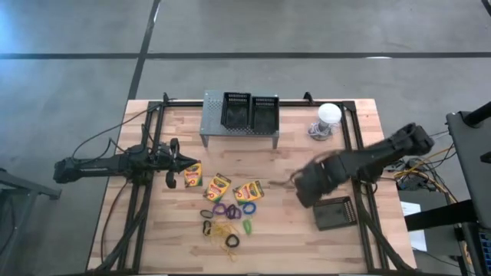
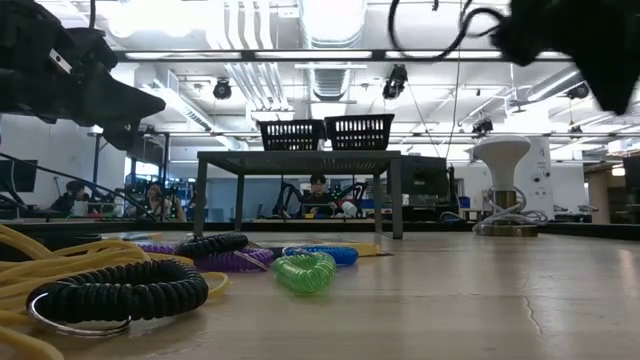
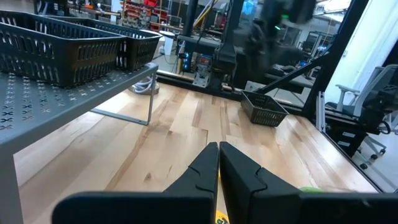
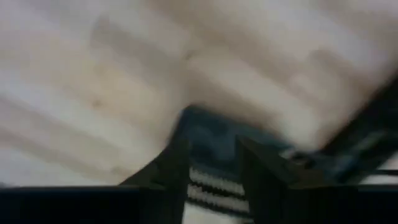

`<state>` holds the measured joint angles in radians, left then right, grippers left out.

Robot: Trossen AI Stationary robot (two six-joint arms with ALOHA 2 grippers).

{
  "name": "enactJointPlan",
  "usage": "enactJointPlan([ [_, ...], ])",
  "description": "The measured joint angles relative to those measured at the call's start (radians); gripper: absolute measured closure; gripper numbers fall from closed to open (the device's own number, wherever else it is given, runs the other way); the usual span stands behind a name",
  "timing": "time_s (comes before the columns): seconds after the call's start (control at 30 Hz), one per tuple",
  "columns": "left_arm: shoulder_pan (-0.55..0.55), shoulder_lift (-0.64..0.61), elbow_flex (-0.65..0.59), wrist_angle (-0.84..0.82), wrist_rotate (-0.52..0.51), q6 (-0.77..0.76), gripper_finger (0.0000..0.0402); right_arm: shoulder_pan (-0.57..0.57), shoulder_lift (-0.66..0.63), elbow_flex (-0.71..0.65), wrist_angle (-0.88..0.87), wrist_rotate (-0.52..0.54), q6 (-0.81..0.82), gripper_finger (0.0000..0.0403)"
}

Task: Pick & Place Office Desk Supplies
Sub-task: Put the black bin on the shelf

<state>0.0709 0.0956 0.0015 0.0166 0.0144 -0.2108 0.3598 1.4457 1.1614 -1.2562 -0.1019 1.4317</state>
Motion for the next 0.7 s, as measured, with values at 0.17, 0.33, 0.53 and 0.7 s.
enactJointPlan([
  [0.17,0.0,0.0,0.0,0.0,0.0,0.0,0.0381,0.103,-0.004,-0.085,0.225,-0.033,0.111,0.0201],
  [0.33,0.0,0.0,0.0,0.0,0.0,0.0,0.0381,0.085,0.005,-0.185,0.292,-0.139,0.165,0.0176],
  [0.53,0.0,0.0,0.0,0.0,0.0,0.0,0.0381,0.073,0.014,-0.258,0.388,-0.205,0.137,0.0192],
  [0.7,0.0,0.0,0.0,0.0,0.0,0.0,0.0381,0.053,0.014,-0.278,0.41,-0.174,0.095,0.0244],
])
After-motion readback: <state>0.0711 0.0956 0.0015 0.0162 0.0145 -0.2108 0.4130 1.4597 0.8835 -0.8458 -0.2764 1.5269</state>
